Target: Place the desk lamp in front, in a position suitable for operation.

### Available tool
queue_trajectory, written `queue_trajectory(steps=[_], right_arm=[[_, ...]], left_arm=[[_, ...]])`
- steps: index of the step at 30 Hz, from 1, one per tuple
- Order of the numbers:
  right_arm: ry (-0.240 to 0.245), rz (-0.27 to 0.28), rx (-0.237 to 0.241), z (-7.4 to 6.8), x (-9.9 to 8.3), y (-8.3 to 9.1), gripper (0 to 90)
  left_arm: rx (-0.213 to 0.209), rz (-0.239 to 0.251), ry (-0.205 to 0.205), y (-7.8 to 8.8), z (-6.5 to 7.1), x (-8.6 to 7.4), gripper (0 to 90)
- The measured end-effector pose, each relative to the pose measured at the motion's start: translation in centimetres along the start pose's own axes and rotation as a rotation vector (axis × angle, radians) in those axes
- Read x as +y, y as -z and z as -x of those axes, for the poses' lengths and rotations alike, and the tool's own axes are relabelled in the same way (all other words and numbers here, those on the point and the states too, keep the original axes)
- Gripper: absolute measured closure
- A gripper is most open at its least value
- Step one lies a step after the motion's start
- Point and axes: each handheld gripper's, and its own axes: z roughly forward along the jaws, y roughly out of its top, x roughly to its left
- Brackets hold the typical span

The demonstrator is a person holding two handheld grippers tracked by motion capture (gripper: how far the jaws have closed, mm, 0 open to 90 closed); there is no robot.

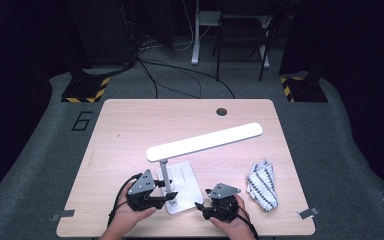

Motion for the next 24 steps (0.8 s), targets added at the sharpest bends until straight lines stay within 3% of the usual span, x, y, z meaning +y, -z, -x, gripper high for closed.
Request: queue_trajectory(steps=[3, 9, 11, 24], right_arm=[[-0.010, 0.017, -0.024, 0.8, 0.0, 0.9, 37.9], [-0.036, 0.052, -0.120, 3.1, -0.1, 2.9, 38.4], [-0.074, 0.063, -0.149, 4.0, -0.3, 3.6, 38.7], [-0.171, 0.062, -0.288, 8.3, -2.0, 7.0, 39.7]], left_arm=[[-0.005, -0.008, -0.001, 0.1, -0.1, 0.0, 52.3], [0.001, -0.011, 0.004, 0.1, -0.1, 0.0, 52.3], [-0.001, -0.010, 0.003, 0.1, -0.2, 0.0, 52.4], [-0.029, -0.008, 0.004, 0.0, -0.7, 0.0, 52.3]])
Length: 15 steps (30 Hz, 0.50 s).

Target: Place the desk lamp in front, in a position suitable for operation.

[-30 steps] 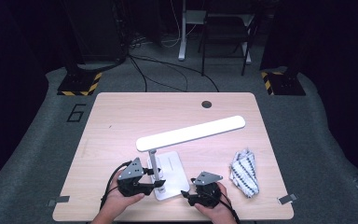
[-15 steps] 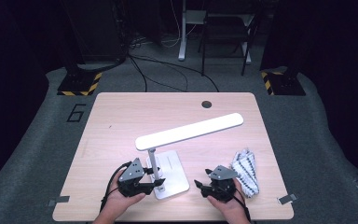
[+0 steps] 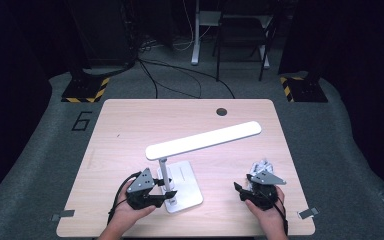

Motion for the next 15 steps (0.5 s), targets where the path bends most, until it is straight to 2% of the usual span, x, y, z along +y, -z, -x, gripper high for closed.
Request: queue_trajectory(steps=[5, 8, 15], right_arm=[[-0.030, -0.002, -0.071, 2.0, -0.7, 1.2, 39.7], [-0.066, -0.002, -0.106, 3.3, -1.1, 1.9, 39.8], [-0.124, -0.021, -0.137, 5.0, -1.8, 2.2, 38.0]], left_arm=[[-0.009, 0.003, -0.005, 0.0, -0.3, 0.0, 52.2], [-0.010, 0.006, -0.004, -0.1, -0.3, 0.0, 52.1], [-0.010, 0.012, -0.003, -0.2, -0.4, 0.0, 51.9]])
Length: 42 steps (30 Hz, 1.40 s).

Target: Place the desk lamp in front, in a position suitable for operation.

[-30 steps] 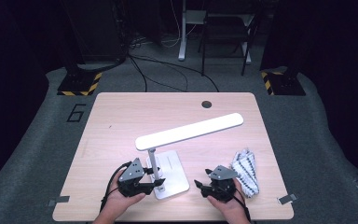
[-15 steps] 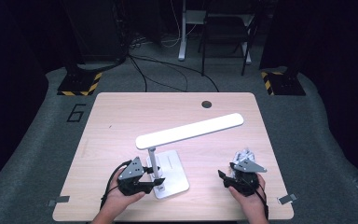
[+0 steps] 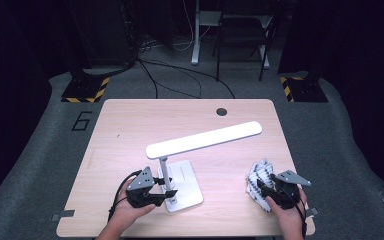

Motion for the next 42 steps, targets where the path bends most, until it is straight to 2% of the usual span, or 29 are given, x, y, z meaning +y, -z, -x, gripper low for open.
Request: queue_trajectory(steps=[7, 13, 16, 29, 34, 38, 42], right_arm=[[0.039, -0.063, -0.006, 0.2, -0.4, -1.3, 32.0], [0.027, -0.098, 0.002, 0.4, -0.8, -2.0, 29.0], [0.007, -0.100, 0.009, 0.4, -0.9, -2.2, 27.3], [0.003, -0.104, 0.042, 0.2, -1.0, -2.5, 25.5], [0.001, -0.094, 0.036, -0.3, -0.8, -2.5, 20.6], [0.030, -0.123, 0.035, -0.6, -0.9, -2.9, 18.2], [0.018, -0.131, 0.046, -0.5, -1.1, -3.0, 18.3]], left_arm=[[-0.003, 0.006, 0.005, 0.0, 0.0, -0.1, 51.8], [-0.010, 0.001, 0.006, 0.0, -0.1, -0.1, 51.6], [-0.012, 0.002, 0.010, 0.0, -0.1, -0.1, 51.6], [-0.016, 0.010, 0.017, 0.0, -0.2, -0.2, 51.3], [-0.016, 0.012, 0.019, 0.0, -0.2, -0.2, 51.3], [-0.016, 0.014, 0.022, -0.1, -0.2, -0.2, 51.2], [-0.012, 0.014, 0.024, 0.0, -0.1, -0.2, 51.1]])
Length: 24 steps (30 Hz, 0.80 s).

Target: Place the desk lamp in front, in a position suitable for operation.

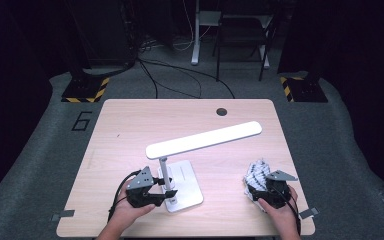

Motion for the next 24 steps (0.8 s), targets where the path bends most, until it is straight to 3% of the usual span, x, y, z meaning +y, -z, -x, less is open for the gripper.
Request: queue_trajectory(steps=[9, 12, 14, 18, 24], right_arm=[[0.053, -0.012, -0.006, -0.31, 0.18, -0.22, 28.3], [0.064, -0.018, 0.008, -0.41, 0.28, -0.09, 38.6], [0.062, -0.013, 0.022, -0.60, 0.35, -0.01, 50.1], [0.080, -0.015, 0.047, -0.83, 0.41, 0.08, 62.3], [0.037, -0.011, 0.074, -0.92, 0.50, 0.24, 70.3]], left_arm=[[-0.002, 0.001, 0.002, -0.01, 0.00, -0.03, 51.1], [-0.001, 0.001, 0.003, 0.00, 0.00, -0.03, 51.1], [0.002, 0.001, 0.005, 0.00, 0.02, -0.03, 51.2], [0.000, 0.001, 0.002, -0.01, 0.03, -0.03, 51.3], [-0.005, 0.001, -0.004, -0.01, -0.03, -0.01, 51.6]])
